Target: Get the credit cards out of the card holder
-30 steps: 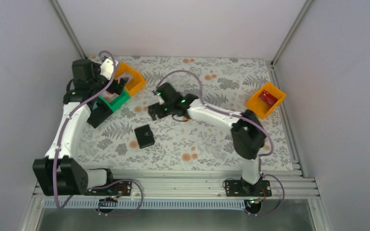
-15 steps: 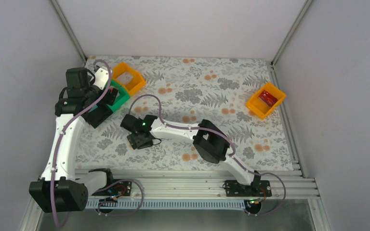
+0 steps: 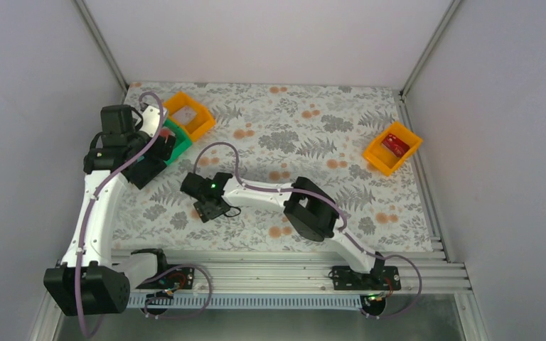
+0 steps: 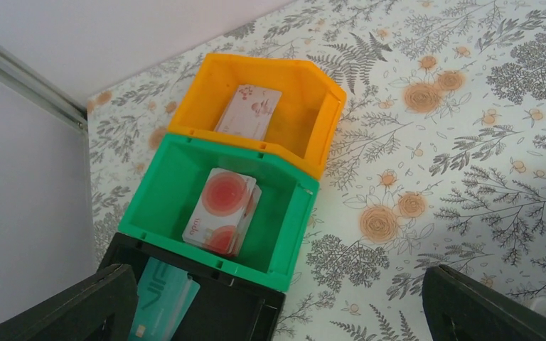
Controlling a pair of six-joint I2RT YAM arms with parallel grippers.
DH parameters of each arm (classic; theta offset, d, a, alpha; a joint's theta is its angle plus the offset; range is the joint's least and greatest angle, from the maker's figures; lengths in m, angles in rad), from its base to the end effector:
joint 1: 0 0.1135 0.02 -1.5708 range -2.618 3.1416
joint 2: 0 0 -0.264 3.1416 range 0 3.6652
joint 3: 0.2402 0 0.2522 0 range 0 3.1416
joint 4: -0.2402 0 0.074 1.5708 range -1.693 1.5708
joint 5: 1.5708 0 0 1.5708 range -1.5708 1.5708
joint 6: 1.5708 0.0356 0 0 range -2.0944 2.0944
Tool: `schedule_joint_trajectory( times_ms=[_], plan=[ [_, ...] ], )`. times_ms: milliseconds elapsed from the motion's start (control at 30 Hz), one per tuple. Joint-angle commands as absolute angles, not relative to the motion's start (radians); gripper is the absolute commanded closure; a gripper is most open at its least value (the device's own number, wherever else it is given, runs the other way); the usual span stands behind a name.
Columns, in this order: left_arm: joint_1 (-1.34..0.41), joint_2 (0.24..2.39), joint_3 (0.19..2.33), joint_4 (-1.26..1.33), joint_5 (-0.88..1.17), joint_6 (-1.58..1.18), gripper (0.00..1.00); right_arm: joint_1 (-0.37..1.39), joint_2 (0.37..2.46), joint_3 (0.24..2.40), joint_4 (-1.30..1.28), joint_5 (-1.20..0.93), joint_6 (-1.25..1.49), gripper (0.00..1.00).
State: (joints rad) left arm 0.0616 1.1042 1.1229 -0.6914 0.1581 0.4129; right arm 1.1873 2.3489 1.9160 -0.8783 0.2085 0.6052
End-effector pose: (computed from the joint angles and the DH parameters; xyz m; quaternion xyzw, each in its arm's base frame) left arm 0.2303 0.0086 0.3458 0.1907 0.8782 0.0326 0.4374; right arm 0.1867 0.4431 0.1481 -0.2701 0.9486 0.0361 0.1610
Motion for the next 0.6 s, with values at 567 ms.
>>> schedule_joint_trajectory(
  times_ms=[567],
  plan=[
    [0.064,1.174,1.318,-0.802,0.333,0.349,0.00,1.127,1.979,1.780,-0.633,0.387,0.495,0.32]
  ],
)
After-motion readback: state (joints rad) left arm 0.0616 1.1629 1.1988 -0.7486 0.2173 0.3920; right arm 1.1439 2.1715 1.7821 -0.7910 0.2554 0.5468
